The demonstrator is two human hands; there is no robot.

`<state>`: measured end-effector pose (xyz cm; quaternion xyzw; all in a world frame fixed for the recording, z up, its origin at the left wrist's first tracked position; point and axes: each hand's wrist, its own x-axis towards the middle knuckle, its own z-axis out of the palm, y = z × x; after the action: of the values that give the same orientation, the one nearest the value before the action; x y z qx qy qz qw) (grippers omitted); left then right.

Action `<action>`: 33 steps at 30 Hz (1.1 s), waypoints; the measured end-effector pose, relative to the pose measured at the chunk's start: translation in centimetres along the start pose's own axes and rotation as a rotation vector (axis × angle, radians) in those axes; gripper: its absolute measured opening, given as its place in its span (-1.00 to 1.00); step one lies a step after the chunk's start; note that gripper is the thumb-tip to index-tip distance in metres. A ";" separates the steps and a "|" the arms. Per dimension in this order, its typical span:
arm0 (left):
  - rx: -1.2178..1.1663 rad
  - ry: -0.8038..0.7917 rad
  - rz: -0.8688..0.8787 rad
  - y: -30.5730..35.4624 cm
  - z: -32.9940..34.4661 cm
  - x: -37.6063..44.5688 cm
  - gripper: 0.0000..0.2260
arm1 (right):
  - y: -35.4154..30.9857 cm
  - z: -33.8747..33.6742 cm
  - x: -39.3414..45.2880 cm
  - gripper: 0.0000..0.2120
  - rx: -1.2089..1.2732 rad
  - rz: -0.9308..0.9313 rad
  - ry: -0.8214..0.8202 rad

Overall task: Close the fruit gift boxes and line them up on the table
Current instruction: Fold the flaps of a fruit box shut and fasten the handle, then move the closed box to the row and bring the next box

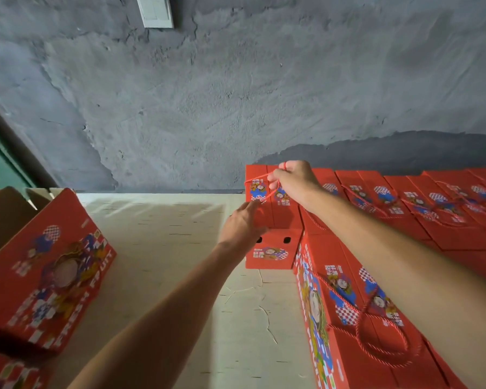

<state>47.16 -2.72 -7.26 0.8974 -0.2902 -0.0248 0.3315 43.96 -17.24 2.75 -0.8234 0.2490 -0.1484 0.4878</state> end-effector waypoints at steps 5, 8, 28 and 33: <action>-0.026 0.022 0.019 1.3 0.5 -1.2 -0.62 | 1.4 -0.7 -1.5 -0.84 -0.253 -0.038 0.076; -0.075 0.079 0.036 3.3 -0.3 -2.5 -0.64 | 1.8 -1.5 -3.5 -0.80 -0.276 -0.069 0.067; -0.261 0.327 -0.142 6.4 -17.9 -32.0 -0.76 | -6.2 1.5 -34.7 -0.82 0.028 -0.288 -0.024; -0.261 0.397 -0.181 4.3 -19.9 -40.5 -0.80 | -6.2 5.1 -42.0 -0.84 0.086 -0.309 -0.050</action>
<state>16.10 27.93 4.93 0.8566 -0.1324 0.0852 0.4914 13.12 12.22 5.66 -0.8337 0.1005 -0.2117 0.5001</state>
